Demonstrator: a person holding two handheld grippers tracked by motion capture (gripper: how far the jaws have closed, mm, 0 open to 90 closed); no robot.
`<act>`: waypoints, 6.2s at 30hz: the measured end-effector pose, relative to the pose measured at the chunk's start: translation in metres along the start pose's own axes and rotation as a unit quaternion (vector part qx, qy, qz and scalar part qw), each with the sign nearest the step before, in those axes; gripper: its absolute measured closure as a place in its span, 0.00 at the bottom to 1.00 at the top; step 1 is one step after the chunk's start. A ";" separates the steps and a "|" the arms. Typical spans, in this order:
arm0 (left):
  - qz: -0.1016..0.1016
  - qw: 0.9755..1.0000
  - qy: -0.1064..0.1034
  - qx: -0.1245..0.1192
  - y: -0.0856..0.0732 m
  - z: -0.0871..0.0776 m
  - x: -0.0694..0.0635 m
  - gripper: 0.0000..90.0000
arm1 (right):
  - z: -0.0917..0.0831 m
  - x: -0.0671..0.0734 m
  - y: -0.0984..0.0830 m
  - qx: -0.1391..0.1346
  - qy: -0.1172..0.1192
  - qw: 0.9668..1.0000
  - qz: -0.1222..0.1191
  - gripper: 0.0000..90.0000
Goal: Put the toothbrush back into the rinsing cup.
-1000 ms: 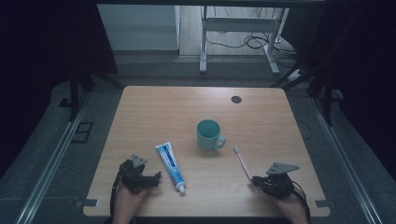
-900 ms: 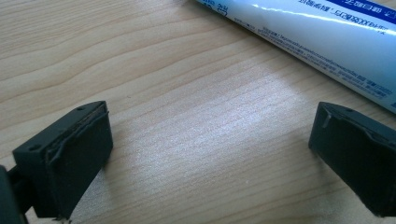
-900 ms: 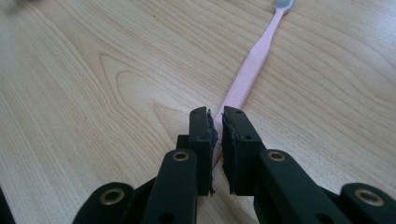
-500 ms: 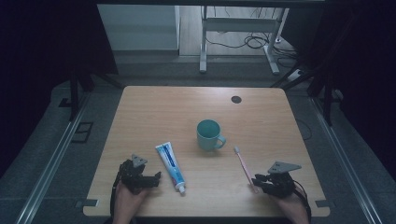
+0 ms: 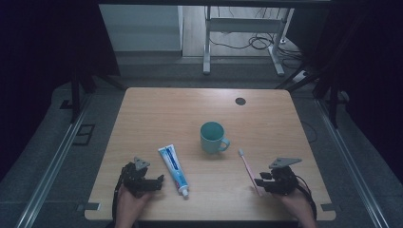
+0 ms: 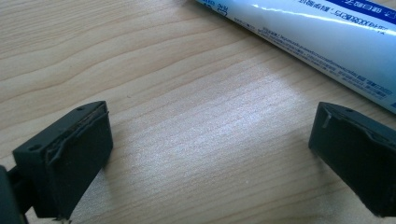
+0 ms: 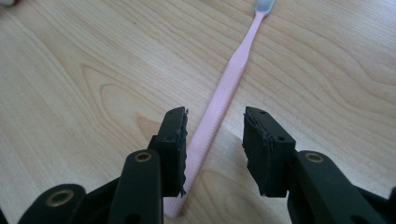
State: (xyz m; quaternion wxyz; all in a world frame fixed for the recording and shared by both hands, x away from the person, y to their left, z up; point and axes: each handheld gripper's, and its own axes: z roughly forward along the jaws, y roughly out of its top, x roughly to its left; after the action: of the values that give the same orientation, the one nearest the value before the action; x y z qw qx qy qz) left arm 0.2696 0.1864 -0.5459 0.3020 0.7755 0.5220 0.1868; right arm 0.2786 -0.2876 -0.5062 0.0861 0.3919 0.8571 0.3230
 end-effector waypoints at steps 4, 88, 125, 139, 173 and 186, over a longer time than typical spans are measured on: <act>0.000 1.000 0.000 0.000 0.000 0.000 0.000 0.00 | 0.005 -0.002 0.010 0.025 0.002 1.000 0.002 0.66; -0.004 1.000 0.001 0.000 0.000 0.000 -0.001 0.00 | 0.033 -0.025 0.101 0.206 -0.002 0.978 0.010 0.88; -0.001 1.000 0.001 0.000 0.000 0.000 -0.001 0.00 | -0.024 -0.022 0.126 -0.014 0.012 1.000 -0.014 0.88; -0.004 1.000 0.001 -0.002 0.000 0.000 -0.001 0.00 | -0.025 -0.014 0.139 -0.082 0.014 0.996 -0.026 0.88; -0.002 1.000 0.001 -0.001 0.000 0.000 -0.001 0.00 | -0.003 -0.002 0.170 -0.194 0.027 0.980 -0.029 0.88; -0.002 1.000 0.001 -0.001 0.000 0.000 -0.001 0.00 | 0.014 0.005 0.186 -0.198 0.032 0.979 -0.035 0.88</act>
State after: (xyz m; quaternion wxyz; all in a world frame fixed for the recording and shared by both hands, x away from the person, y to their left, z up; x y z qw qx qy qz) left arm 0.2694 0.1858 -0.5460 0.3024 0.7740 0.5240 0.1871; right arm 0.3956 -0.1869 -0.4011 0.1462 0.3263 0.7914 0.4958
